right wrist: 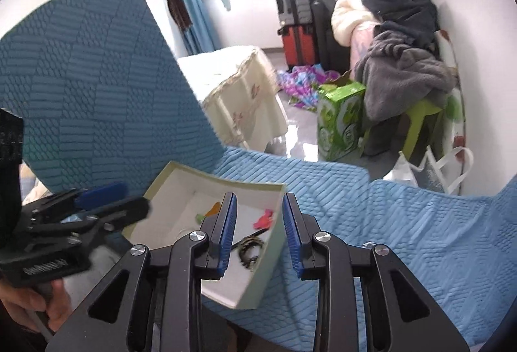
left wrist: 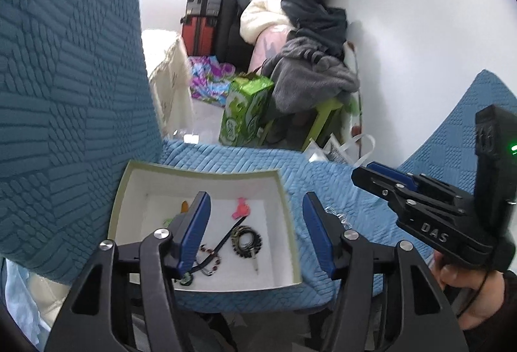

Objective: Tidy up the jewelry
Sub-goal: 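Move the right gripper back to the silver ball chain, then grasp the silver ball chain with the right gripper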

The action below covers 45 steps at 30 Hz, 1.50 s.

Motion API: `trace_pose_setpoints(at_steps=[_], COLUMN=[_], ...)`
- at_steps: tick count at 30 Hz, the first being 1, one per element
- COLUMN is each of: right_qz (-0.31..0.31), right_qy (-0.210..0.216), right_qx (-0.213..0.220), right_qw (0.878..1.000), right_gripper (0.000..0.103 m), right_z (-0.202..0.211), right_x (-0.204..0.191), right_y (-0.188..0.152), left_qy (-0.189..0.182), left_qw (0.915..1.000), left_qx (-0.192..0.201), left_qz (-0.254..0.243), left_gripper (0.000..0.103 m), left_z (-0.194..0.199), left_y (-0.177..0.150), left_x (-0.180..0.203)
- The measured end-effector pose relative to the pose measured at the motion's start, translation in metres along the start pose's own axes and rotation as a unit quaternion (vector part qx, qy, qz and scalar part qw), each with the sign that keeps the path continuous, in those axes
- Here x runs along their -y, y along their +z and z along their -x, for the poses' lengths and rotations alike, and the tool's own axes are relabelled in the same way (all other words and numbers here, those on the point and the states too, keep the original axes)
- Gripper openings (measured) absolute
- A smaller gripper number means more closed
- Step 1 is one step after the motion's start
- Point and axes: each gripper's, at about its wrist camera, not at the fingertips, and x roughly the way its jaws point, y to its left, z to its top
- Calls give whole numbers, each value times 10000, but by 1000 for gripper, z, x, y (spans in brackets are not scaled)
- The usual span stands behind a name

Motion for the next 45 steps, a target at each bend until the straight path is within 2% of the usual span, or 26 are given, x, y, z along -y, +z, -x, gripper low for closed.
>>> trace_pose_setpoints(at_steps=[8, 13, 22, 27, 35, 45], right_qz=[-160, -265, -368, -564, -677, -542], right_qy=[-267, -373, -653, -786, -1139, -1071], right_qx=[213, 194, -278, -781, -1241, -1321], right_qw=[9993, 9988, 9968, 9922, 9834, 9839], right_gripper=[27, 27, 30, 34, 38, 38], right_z=[18, 13, -25, -58, -98, -115], right_x=[42, 65, 103, 127, 148, 146], right_y=[-1, -13, -56, -86, -111, -120], left_qy=[-145, -148, -2, 59, 54, -43], left_qw=[9989, 9989, 9996, 9998, 9999, 9995], left_qx=[399, 433, 265, 170, -46, -228], left_qz=[-190, -142, 82, 90, 80, 224], left_gripper=[61, 61, 61, 61, 61, 61], left_z=[16, 5, -18, -30, -52, -69], left_y=[-1, -6, -25, -31, -37, -44], left_x=[32, 38, 26, 23, 19, 10])
